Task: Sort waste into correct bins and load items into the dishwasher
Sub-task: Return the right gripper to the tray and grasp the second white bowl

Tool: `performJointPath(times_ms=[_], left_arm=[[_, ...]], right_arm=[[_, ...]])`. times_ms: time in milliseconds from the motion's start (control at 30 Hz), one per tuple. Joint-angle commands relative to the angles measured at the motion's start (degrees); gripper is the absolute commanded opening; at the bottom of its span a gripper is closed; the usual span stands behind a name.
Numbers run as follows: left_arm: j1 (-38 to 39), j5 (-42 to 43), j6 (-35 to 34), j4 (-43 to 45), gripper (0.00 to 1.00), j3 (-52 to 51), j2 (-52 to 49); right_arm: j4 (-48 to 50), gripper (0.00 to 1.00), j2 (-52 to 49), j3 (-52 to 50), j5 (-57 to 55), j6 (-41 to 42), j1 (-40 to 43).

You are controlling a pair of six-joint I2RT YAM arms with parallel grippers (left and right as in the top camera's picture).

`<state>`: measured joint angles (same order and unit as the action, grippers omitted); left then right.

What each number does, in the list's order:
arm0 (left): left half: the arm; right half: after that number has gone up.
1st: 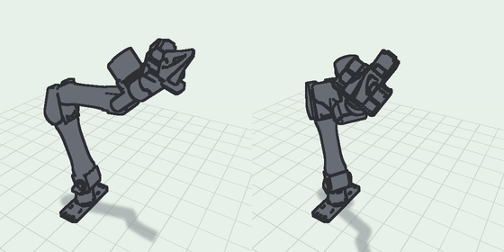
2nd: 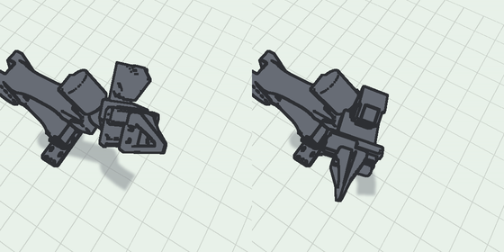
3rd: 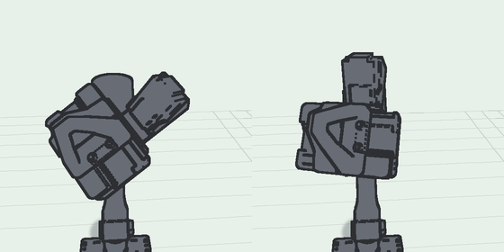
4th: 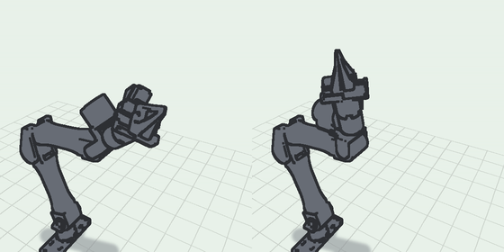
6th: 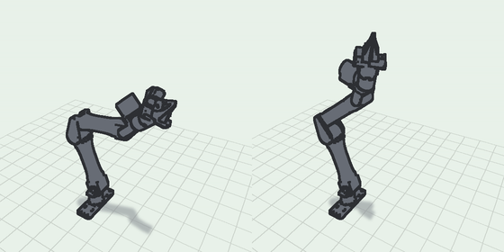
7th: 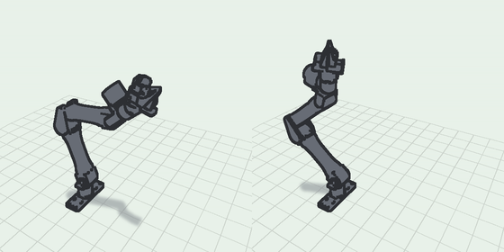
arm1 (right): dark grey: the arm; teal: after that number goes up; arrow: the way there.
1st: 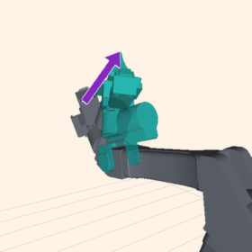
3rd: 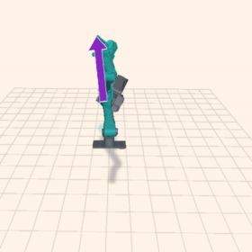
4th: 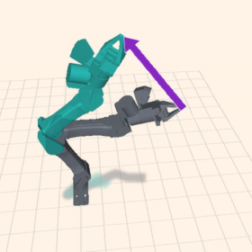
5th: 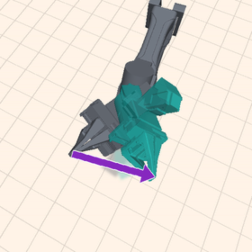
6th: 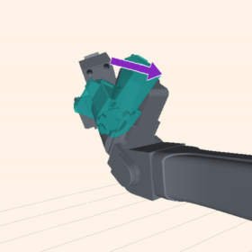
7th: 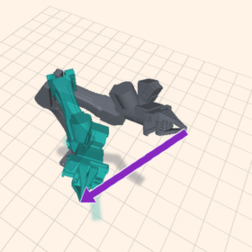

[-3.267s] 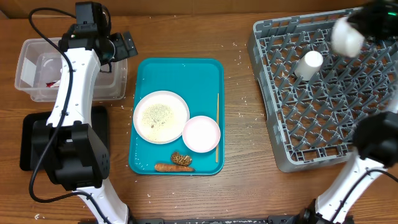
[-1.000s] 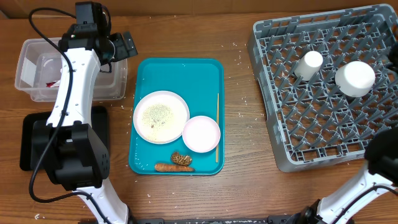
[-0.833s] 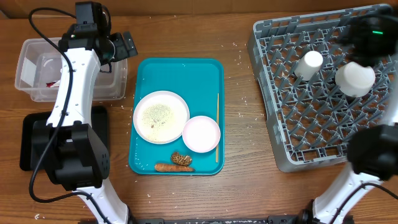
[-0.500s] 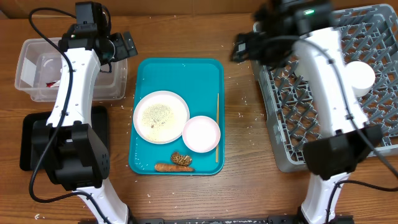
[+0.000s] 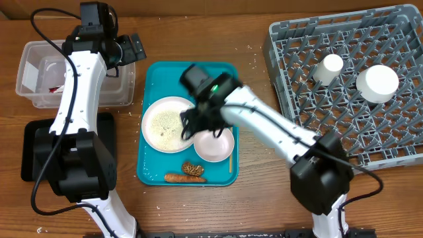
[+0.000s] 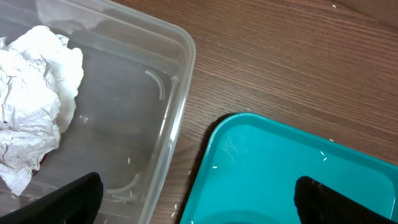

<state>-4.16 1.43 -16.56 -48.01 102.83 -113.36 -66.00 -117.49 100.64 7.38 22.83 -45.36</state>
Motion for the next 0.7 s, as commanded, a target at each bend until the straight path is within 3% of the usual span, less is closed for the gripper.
performJointPath(times_ms=[0, 167, 400, 567, 667], left_arm=[[0.07, -0.15, -0.81, 0.07, 1.0, 0.09, 1.29], [0.07, -0.15, -0.81, 0.07, 1.0, 0.09, 1.29], [0.07, -0.15, -0.81, 0.07, 1.0, 0.09, 1.29], [0.07, -0.15, -0.81, 0.07, 1.0, 0.09, 1.29], [0.07, -0.15, -0.81, 0.07, 1.0, 0.09, 1.29]], right_arm=[[2.73, 0.79, 1.27, -1.88, -4.96, 1.22, -4.04], [4.7, 0.73, 0.63, -4.15, -11.47, 1.4, -7.26], [8.07, 0.65, -2.45, -6.95, -11.85, 2.14, -7.52], [8.52, 0.44, -2.8, -6.95, -11.61, 2.78, -7.52], [8.46, 0.43, -2.8, -6.95, -11.67, 2.75, -7.52]])
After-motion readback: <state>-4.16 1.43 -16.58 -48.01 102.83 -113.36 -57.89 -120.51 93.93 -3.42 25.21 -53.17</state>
